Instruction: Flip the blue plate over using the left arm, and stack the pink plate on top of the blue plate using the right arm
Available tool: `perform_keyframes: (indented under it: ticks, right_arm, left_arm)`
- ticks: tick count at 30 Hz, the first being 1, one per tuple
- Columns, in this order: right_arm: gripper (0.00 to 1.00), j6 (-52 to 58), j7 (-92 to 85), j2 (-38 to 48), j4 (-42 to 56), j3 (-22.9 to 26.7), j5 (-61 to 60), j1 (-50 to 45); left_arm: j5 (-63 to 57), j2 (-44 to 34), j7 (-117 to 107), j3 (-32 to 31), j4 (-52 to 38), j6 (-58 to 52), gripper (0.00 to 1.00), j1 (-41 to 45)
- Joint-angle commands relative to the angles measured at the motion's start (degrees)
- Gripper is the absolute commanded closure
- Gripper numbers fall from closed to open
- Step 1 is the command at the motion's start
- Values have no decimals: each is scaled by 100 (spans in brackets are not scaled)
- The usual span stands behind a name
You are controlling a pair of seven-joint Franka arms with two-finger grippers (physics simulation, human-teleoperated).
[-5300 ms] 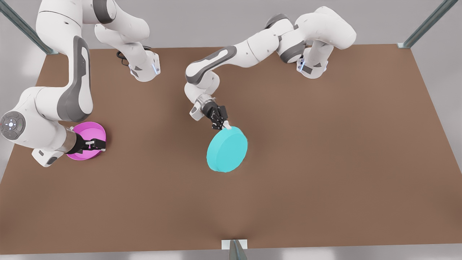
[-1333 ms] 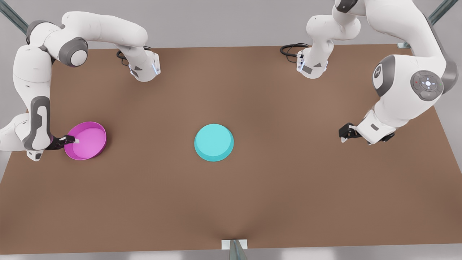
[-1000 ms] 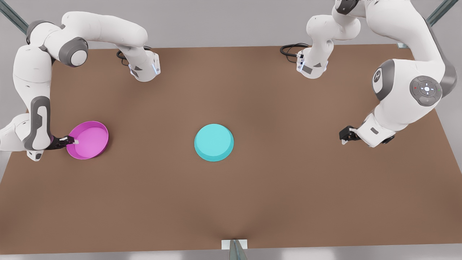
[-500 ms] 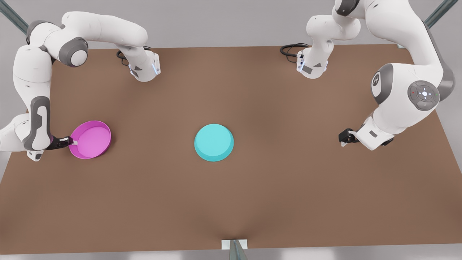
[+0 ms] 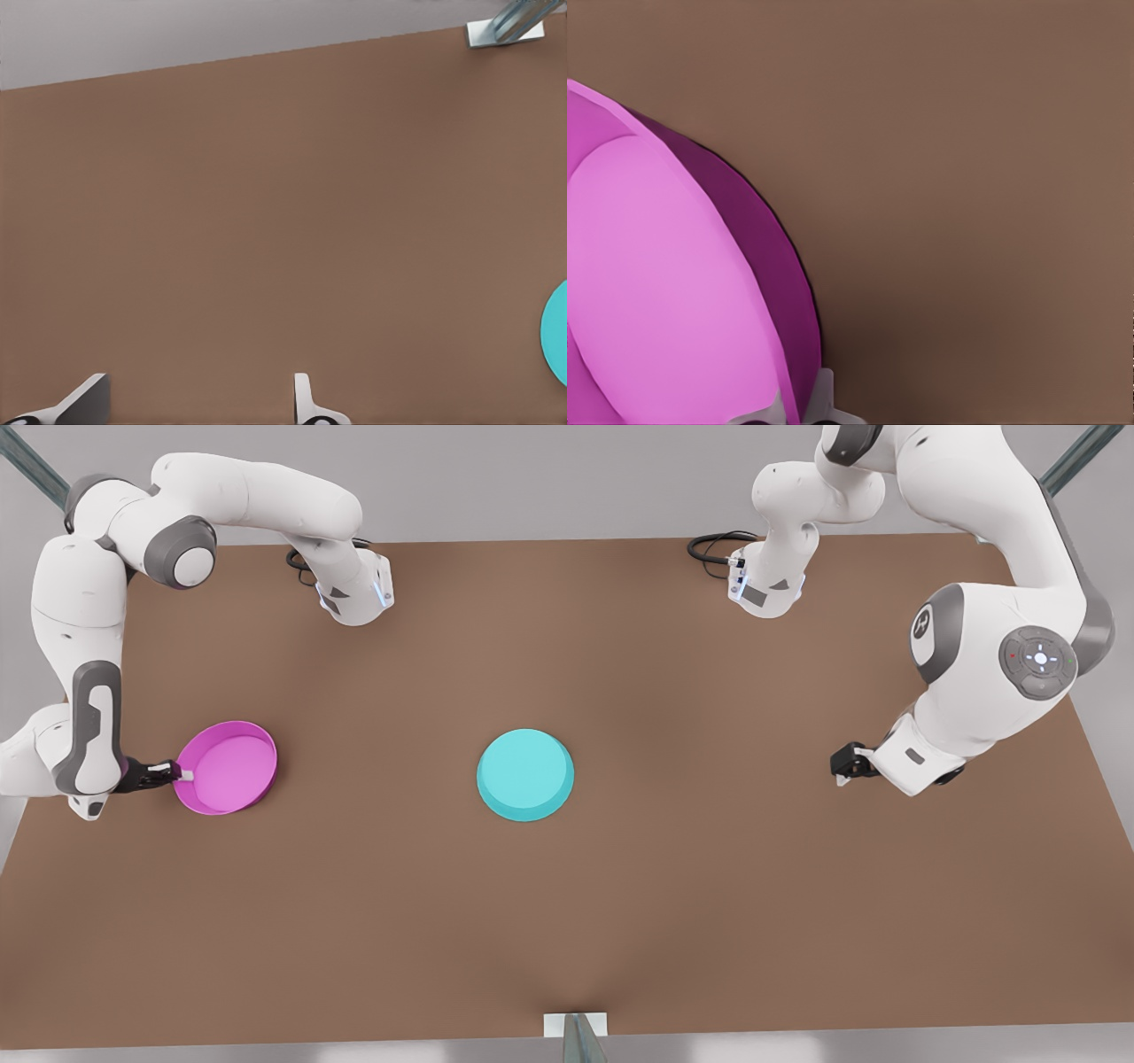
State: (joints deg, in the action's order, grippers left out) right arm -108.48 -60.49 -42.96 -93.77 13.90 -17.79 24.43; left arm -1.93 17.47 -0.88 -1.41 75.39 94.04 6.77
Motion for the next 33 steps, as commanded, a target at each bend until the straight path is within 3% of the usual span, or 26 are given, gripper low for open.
perform_keyframes:
  ticks: [1, 15, 31, 33]
  right_arm:
    - [79, 11, 20, -2, -1, -1, -40, 0]
    - [79, 679, 749, 297, -45, -45, -313, -175]
    - [79, 1083, 1637, 560, -80, -317, -726, -1230]
    - [79, 1180, 1646, 569, -80, -361, -770, -1353]
  left_arm:
    - [0, -6, 0, 0, 2, 0, 0, 0]
    - [0, 11, -8, 0, 2, 35, 0, 0]
    - [-18, -6, 9, 52, -94, 114, 0, -17]
    - [-27, -269, -43, 149, -94, -263, 0, -26]
